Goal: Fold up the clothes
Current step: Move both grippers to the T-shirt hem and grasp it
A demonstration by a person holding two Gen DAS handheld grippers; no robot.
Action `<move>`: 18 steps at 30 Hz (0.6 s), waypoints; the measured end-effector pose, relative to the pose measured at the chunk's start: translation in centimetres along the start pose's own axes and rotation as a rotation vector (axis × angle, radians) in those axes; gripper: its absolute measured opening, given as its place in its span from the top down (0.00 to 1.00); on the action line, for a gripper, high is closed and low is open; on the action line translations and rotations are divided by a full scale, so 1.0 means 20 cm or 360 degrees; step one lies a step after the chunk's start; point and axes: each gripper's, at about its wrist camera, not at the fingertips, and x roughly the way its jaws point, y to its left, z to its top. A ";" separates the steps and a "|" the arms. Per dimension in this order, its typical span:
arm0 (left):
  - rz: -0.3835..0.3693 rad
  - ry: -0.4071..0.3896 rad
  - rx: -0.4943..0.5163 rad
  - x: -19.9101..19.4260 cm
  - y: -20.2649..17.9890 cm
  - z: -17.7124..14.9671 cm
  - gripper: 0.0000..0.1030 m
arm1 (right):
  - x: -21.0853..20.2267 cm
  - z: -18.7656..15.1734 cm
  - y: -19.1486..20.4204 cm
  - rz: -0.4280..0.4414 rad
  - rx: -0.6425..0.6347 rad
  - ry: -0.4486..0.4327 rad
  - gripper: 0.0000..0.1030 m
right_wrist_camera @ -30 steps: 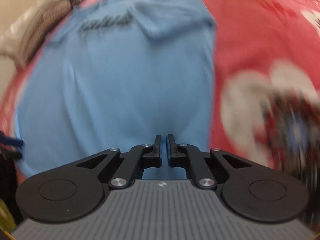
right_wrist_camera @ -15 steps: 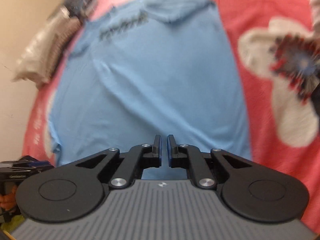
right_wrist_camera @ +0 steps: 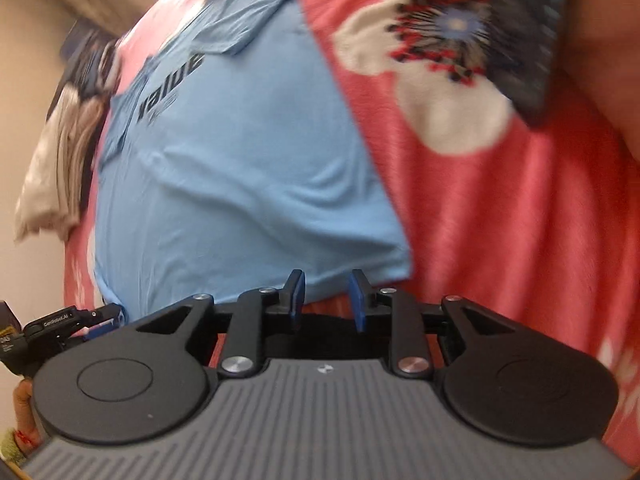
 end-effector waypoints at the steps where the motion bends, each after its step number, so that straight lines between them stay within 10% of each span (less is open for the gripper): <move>1: -0.0002 0.0004 -0.0028 0.00 0.01 0.01 0.82 | 0.00 0.00 0.00 -0.0005 0.0003 -0.0010 0.77; 18: 0.0485 0.0177 0.0143 -0.24 0.12 0.17 0.93 | -0.06 -0.04 -0.08 -0.0109 0.0008 -0.0193 0.74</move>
